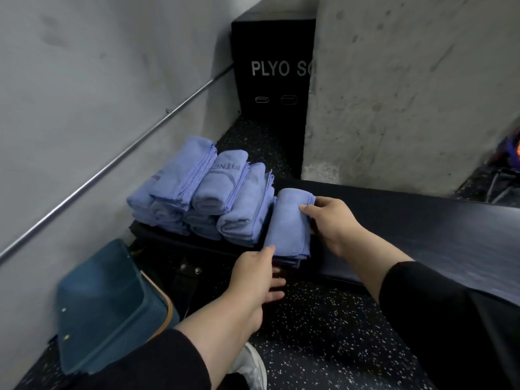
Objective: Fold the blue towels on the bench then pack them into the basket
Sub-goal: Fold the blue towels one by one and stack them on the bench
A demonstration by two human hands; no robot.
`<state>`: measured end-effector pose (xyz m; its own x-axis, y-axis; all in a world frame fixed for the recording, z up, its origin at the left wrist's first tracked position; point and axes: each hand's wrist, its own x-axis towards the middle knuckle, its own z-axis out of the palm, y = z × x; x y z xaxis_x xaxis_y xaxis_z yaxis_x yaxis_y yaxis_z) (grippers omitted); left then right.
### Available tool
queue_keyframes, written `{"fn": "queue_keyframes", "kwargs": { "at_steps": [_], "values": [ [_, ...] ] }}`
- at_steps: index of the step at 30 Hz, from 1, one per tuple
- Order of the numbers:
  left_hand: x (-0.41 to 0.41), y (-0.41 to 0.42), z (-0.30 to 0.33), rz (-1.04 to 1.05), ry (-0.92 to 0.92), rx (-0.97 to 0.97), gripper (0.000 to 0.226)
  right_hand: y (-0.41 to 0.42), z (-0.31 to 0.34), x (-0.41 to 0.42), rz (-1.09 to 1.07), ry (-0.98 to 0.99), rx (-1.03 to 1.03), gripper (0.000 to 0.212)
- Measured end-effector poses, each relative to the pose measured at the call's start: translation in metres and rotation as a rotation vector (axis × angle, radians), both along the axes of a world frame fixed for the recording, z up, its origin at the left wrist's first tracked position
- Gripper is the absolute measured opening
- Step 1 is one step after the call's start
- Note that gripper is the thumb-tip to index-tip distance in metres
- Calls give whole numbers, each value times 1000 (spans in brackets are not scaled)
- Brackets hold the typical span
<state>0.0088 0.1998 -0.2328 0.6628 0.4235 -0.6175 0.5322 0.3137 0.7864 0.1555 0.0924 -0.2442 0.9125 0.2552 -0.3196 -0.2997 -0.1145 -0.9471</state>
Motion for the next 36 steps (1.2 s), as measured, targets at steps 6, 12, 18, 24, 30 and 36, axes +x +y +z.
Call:
{"fn": "queue_keyframes", "kwargs": {
  "at_steps": [6, 12, 18, 24, 30, 36],
  "values": [
    [-13, 13, -5, -154, -152, 653, 23, 11, -15, 11, 14, -135, -268, 11],
    [-11, 11, 4, -508, -199, 1030, 34, 18, -22, 14, -97, -109, -250, 18],
    [-10, 11, 0, -712, -86, 1111, 46, 17, -20, 15, -40, -225, -465, 27],
    [-1, 5, 12, -585, -147, 1114, 36, -8, -4, 12, -46, -344, -582, 54],
    [22, -34, 39, -553, -254, 1107, 34, -71, 27, 2, -48, -450, -608, 43],
    [51, -104, 55, -638, -357, 1095, 32, -172, 55, -24, -73, -540, -760, 37]
  ]
}}
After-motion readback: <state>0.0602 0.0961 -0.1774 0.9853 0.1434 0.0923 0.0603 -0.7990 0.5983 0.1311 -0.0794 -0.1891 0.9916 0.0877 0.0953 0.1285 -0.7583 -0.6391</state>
